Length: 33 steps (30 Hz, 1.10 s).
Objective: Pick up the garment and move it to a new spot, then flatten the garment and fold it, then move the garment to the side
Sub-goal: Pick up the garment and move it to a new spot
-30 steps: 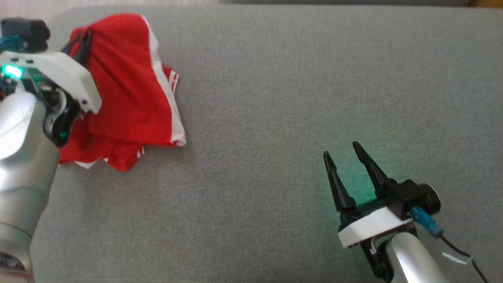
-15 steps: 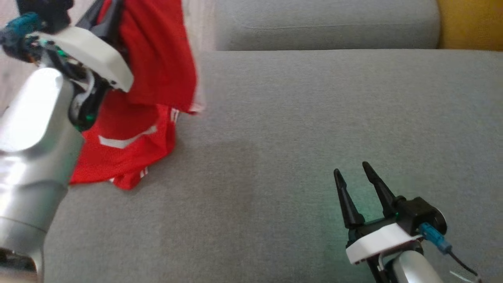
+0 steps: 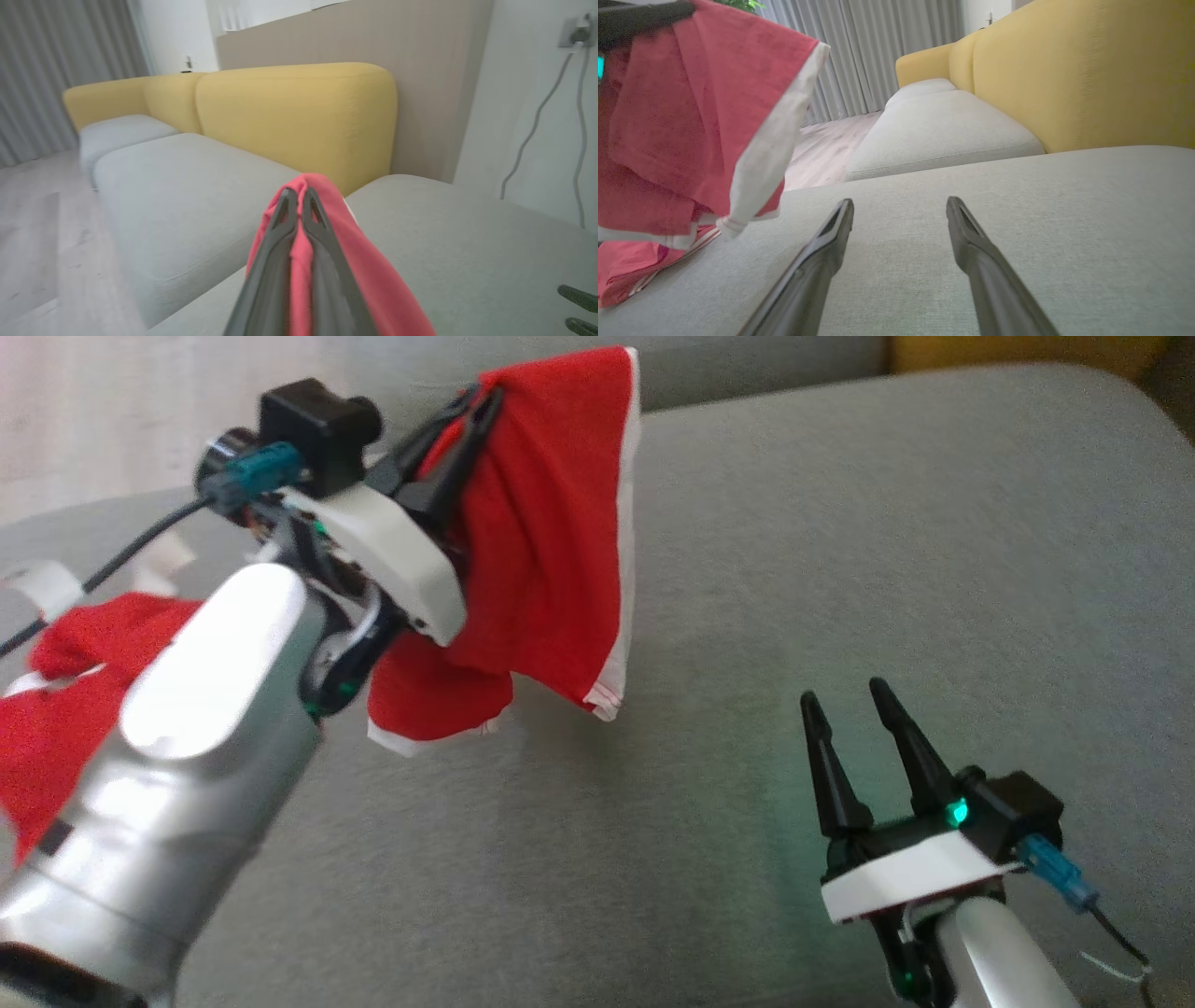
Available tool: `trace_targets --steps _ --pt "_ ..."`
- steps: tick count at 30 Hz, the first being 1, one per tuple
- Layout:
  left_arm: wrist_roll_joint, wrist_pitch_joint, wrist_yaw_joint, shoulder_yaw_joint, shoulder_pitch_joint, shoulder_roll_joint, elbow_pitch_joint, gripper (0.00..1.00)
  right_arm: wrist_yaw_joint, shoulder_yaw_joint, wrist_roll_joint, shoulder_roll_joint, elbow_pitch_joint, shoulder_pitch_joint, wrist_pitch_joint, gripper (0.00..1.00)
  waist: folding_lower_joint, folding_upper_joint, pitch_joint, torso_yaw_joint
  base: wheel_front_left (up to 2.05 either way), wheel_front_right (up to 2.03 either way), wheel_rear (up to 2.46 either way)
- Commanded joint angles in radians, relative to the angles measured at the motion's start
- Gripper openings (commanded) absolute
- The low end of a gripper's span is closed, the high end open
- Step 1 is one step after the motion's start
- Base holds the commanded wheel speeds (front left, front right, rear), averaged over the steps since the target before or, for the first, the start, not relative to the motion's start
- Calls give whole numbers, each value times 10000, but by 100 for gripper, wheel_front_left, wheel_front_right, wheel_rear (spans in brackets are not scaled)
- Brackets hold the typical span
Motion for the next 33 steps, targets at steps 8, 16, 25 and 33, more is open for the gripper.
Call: trace_targets --steps 8,16,25,33 --pt "63 -579 -66 -777 -1138 -326 37 0 75 533 469 -29 -632 -585 -136 100 0 0 1177 -1980 0 0 0" --pt "37 -2202 -74 -2238 -2219 -870 1957 100 75 575 487 -29 -731 -546 -136 100 0 0 1276 -1948 0 0 0" --pt "-377 -3239 -75 -2590 -2155 -590 3010 100 75 74 133 -29 -584 -446 -136 100 0 0 725 -513 0 0 0" --pt "-607 -3703 394 -2071 -965 -160 2985 100 75 -286 -380 -29 -392 -120 -136 100 0 0 60 721 0 0 0"
